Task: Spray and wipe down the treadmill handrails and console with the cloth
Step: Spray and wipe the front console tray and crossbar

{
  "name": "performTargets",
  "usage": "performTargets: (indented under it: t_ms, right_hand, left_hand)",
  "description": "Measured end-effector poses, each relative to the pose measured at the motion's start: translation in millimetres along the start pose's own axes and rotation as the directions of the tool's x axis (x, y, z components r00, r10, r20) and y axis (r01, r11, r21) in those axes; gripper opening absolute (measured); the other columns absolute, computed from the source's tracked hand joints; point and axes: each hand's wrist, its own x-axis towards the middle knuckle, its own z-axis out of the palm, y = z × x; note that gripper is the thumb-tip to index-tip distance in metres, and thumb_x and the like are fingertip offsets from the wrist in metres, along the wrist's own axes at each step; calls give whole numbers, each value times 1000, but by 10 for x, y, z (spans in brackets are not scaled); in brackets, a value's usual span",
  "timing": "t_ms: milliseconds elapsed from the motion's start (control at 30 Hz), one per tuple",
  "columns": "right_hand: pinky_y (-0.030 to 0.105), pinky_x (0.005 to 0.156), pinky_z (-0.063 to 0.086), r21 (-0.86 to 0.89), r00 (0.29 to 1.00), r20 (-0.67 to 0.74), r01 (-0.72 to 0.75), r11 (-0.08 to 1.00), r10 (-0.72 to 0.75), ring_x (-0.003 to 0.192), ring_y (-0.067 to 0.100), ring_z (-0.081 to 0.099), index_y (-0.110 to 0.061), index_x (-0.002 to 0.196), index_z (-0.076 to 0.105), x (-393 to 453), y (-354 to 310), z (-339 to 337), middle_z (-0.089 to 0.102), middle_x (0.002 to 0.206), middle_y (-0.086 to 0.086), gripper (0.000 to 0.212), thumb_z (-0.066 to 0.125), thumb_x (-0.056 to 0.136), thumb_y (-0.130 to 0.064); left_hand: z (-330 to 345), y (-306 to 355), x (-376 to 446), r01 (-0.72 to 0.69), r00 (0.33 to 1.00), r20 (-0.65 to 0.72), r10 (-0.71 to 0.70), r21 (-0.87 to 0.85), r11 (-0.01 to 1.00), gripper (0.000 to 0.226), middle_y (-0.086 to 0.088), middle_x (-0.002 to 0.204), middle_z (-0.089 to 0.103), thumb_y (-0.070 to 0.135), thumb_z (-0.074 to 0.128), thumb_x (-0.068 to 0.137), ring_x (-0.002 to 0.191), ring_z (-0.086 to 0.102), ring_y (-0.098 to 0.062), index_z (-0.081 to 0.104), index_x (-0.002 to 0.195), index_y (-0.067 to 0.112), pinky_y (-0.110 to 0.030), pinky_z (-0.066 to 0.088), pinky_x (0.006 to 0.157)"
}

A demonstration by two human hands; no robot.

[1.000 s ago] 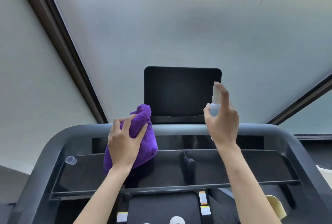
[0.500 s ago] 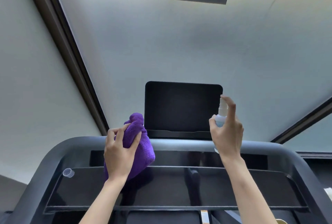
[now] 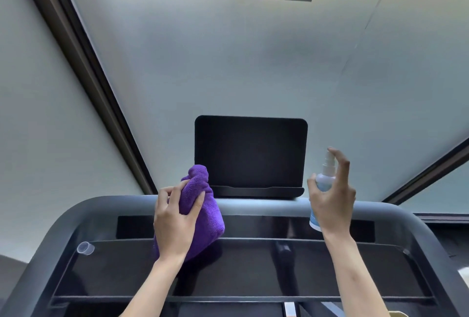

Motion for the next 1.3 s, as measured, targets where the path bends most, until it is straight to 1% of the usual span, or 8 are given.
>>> performTargets:
  t_ms: [167, 333, 467, 600, 700, 867, 1000, 1300]
  right_hand:
    - [31, 56, 45, -8, 995, 102, 19, 1000, -18, 55, 34, 55, -32, 128, 39, -44, 37, 7, 59, 68, 14, 61, 65, 82, -2]
    - [24, 54, 42, 17, 990, 140, -4, 1000, 2, 51, 19, 50, -34, 129, 39, -54, 57, 82, 53, 62, -1, 63, 66, 82, -3]
    - [9, 53, 39, 42, 990, 142, -14, 999, 8, 52, 10, 48, -33, 129, 40, -21, 48, 166, 44, 59, -20, 62, 66, 82, -2]
    - [25, 54, 45, 47, 984, 176, -14, 999, 6, 48, 15, 49, -35, 129, 37, -49, -9, 264, 56, 72, -15, 64, 65, 82, -1]
    - [23, 53, 45, 76, 982, 187, 4, 997, -18, 50, 17, 51, -35, 129, 38, -72, -36, 281, 58, 80, -21, 65, 66, 81, 0]
    - [20, 56, 43, 83, 991, 135, -6, 997, -5, 54, 14, 55, -35, 129, 38, 1, -5, 223, 58, 85, -21, 66, 67, 81, 1]
    - [29, 57, 48, 66, 997, 82, -5, 998, 0, 56, 21, 56, -34, 129, 39, 57, 10, 190, 53, 87, -31, 65, 67, 81, -1]
    - [33, 53, 48, 57, 990, 139, 21, 998, -29, 49, 18, 46, -36, 129, 37, 65, -20, 160, 46, 68, -19, 67, 67, 81, -1]
  left_hand:
    - [270, 267, 496, -149, 980, -123, 156, 62, 987, 44, -8, 103, 56, 48, 60, 84, 93, 54, -29, 65, 112, 14, -43, 46, 86]
    - [737, 502, 1111, -231, 962, -91, 258, 236, 944, 39, -14, 112, 57, 38, 70, 83, 91, 53, -38, 66, 116, 19, -47, 44, 80]
    - [906, 329, 1040, -200, 975, -15, 221, 363, 910, 61, -11, 122, 51, 61, 69, 71, 101, 47, -37, 56, 122, 28, -49, 41, 79]
    - [829, 257, 1093, -223, 971, -16, 237, 293, 930, 52, -9, 112, 56, 43, 77, 69, 89, 51, -35, 59, 113, 22, -44, 49, 72]
    - [699, 244, 1102, -240, 969, 10, 245, 245, 939, 46, -9, 106, 58, 25, 77, 70, 84, 54, -32, 64, 113, 17, -42, 52, 68]
    - [592, 320, 1234, -190, 959, -183, 216, 149, 970, 42, -8, 102, 56, 35, 68, 74, 86, 56, -28, 62, 112, 19, -28, 41, 73]
    - [878, 507, 1418, -301, 946, -38, 322, 261, 917, 45, -10, 105, 56, 44, 68, 75, 89, 51, -31, 64, 111, 18, -37, 47, 75]
    - [749, 396, 1215, -134, 977, -143, 157, 161, 978, 39, -12, 96, 55, 35, 74, 75, 85, 56, -33, 67, 106, 14, -37, 48, 68]
